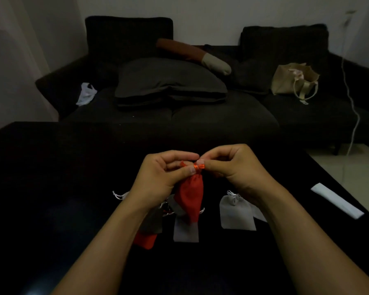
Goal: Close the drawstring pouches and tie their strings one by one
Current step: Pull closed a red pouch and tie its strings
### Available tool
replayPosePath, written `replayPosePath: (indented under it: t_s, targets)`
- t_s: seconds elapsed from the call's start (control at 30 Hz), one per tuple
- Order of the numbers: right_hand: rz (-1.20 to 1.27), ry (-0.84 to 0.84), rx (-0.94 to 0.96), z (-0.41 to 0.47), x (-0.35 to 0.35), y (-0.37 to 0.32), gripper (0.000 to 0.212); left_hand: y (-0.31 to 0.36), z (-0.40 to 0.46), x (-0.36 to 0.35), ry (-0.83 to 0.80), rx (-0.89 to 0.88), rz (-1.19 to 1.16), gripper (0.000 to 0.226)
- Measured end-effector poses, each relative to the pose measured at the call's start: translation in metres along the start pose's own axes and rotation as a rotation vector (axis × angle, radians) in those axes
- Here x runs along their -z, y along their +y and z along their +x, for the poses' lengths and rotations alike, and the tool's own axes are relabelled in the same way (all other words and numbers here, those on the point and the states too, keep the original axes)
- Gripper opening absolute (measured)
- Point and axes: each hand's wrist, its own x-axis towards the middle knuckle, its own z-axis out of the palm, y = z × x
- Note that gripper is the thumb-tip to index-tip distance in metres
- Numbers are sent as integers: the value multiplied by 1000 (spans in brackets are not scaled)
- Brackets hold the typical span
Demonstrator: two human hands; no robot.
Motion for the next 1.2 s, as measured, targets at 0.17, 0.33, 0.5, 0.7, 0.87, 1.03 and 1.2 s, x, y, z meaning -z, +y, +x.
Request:
replayPosePath:
  t_s: [0.17,0.33,0.5,0.7,0.87,1.03,1.2]
  targets:
    - [7,49,-6,0,-4,3,2,-8,0,-12,137,-60,45,18]
    - [-26,7,2,1,-7,4,13,-13,4,-15,285,-118,115,18]
    - [43,115,-8,1,-16,5,11,-16,3,-20,311,-129,131,19]
    - [117,71,-49,1,-16,8,13,-19,0,-20,364,-166,170,11]
    - [150,-25,-68,2,-15,13,15,-15,3,-16,356,-126,143,15]
    - [144,-153,-72,3,-7,10,19,-10,5,-13,270,-66,10,12]
    - [153,-208,-100,0,-6,8,22,-10,4,-14,269,-113,49,13]
